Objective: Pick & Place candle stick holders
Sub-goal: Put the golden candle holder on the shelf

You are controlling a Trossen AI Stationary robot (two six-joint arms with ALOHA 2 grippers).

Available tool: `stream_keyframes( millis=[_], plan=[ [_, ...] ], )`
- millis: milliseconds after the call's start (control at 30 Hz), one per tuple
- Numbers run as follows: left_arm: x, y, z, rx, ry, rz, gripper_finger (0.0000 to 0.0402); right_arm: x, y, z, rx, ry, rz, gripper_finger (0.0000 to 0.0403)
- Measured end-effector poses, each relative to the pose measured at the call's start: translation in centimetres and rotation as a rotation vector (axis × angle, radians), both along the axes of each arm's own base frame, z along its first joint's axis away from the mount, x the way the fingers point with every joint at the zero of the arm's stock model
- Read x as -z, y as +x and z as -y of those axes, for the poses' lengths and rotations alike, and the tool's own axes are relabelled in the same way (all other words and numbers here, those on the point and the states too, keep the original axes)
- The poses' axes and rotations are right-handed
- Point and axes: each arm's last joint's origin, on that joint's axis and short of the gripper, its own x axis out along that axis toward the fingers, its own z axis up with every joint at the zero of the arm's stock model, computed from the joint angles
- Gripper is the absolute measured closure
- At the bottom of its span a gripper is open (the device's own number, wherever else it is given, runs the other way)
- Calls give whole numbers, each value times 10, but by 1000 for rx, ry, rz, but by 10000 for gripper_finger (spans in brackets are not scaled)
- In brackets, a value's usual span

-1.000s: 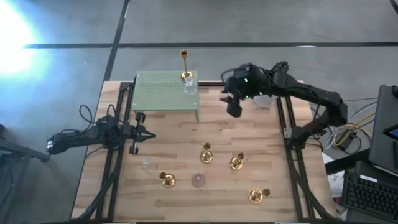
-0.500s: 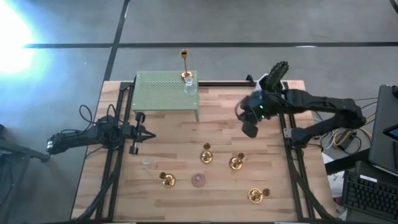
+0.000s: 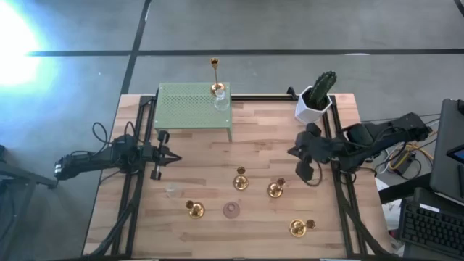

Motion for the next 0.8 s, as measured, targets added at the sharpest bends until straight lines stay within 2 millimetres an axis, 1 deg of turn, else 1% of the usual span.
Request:
stream_keyframes(
  millis=[100,200,300,500,633,800],
  plan=[
    [0,0,0,0,0,0,383,3,-8,-14,-31,-25,19,394],
    [0,0,0,0,0,0,383,5,-18,-28,-66,6,20,394],
    [0,0,0,0,0,0,383,12,-32,-39,-56,44,-47,394],
    [0,0,0,0,0,0,383,26,-66,-52,54,98,-205,394],
    [0,0,0,0,0,-1,383,41,-82,-65,63,186,-296,394],
    [0,0,0,0,0,0,383,71,-98,-86,68,266,-432,395]
  ],
)
